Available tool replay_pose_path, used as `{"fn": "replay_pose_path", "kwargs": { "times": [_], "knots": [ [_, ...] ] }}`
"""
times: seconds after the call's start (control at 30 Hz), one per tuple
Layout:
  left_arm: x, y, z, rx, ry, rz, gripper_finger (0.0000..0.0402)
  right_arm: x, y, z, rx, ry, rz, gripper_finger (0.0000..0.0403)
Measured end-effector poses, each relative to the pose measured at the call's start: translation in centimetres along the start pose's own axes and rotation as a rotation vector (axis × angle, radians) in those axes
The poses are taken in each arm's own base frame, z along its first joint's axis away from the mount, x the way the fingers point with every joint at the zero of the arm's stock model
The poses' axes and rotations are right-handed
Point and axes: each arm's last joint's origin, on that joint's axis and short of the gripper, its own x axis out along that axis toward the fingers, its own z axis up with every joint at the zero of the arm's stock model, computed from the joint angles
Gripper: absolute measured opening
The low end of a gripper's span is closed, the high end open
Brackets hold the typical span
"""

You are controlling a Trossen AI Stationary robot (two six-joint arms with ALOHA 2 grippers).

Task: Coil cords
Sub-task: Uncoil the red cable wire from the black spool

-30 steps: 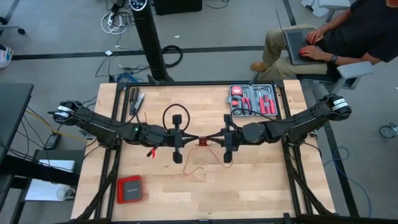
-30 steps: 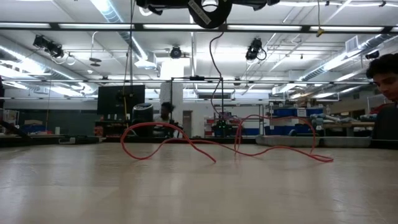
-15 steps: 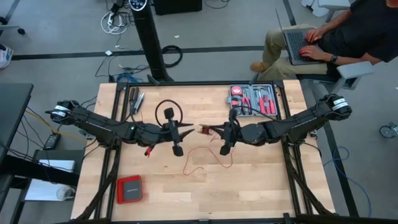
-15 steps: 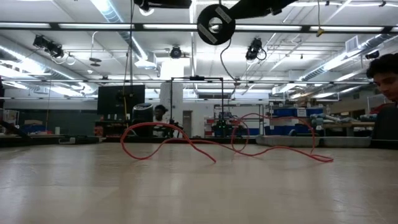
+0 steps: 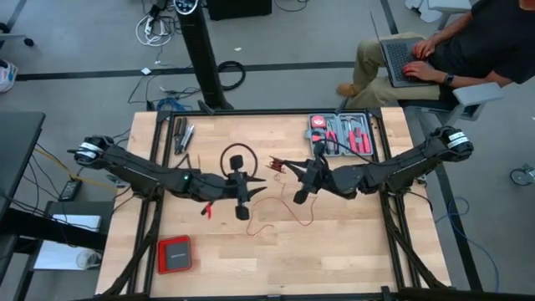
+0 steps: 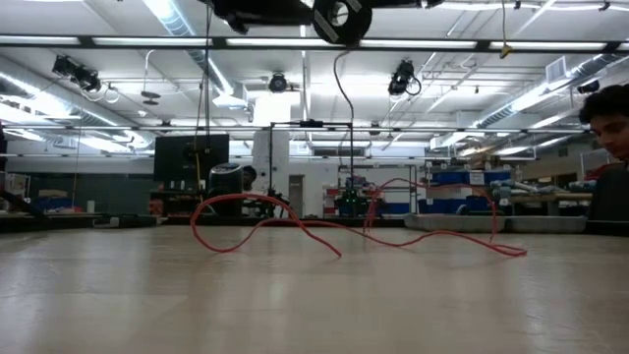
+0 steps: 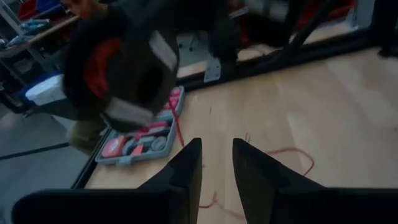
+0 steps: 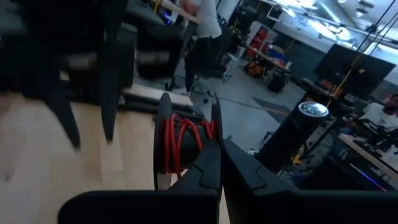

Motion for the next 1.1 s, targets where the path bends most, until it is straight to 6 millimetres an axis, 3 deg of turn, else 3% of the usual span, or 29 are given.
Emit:
{"fn": "replay_pose_path", "kwargs": {
  "times": [0.13,0.33,0.63,1.1],
  "knots": [
    [1.0,0.0,-0.8,-0.019,0.033,0.042,0.0094,0.0,-0.1,0.3,0.024,-0.023,-0.009,0.0],
    [1.6,0.7,-1.1,-0.18,0.037,0.102,0.0094,-0.3,0.0,0.7,0.049,-0.051,-0.006,0.0],
    [1.9,1.0,-0.9,-0.401,0.008,0.0,0.0094,0.3,0.7,0.3,-0.026,-0.052,-0.005,0.0],
    [2.0,1.3,-0.9,-0.43,0.002,0.044,0.0094,0.8,1.2,0.6,0.016,-0.108,-0.056,0.0]
  ]
}}
